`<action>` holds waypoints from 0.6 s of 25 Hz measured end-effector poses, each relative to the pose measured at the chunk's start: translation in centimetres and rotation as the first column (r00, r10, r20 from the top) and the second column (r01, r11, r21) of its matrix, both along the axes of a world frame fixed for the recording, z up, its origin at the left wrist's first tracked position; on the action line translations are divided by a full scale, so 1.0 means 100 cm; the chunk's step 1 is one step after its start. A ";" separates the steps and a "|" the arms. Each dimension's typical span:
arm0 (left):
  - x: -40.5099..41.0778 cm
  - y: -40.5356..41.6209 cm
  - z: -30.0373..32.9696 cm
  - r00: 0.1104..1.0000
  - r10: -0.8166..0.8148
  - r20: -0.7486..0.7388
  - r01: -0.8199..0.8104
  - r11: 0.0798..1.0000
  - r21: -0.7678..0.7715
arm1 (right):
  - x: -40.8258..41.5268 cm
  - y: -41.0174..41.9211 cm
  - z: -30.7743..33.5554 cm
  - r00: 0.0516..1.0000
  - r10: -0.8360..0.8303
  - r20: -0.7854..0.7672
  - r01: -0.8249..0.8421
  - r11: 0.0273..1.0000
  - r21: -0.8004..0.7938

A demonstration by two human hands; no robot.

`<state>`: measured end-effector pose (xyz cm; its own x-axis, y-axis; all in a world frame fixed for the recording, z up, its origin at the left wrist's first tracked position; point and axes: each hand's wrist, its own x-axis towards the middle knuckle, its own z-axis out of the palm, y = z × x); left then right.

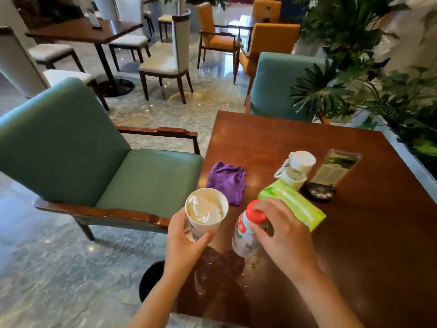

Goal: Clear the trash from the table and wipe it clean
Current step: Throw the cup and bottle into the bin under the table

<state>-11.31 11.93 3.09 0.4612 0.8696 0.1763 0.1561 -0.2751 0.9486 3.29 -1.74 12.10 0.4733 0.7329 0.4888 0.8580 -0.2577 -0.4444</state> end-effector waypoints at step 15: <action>-0.262 0.142 -0.114 0.964 0.070 -0.255 -0.102 0.988 -0.115 | -0.248 0.160 -0.142 0.951 0.007 -0.311 -0.014 1.000 -0.020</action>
<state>-37.48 26.15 -8.28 0.3986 0.9159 -0.0480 0.4098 -0.1310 0.9027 -21.54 14.29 -2.12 0.5914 0.7472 0.3032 0.6812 -0.2617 -0.6837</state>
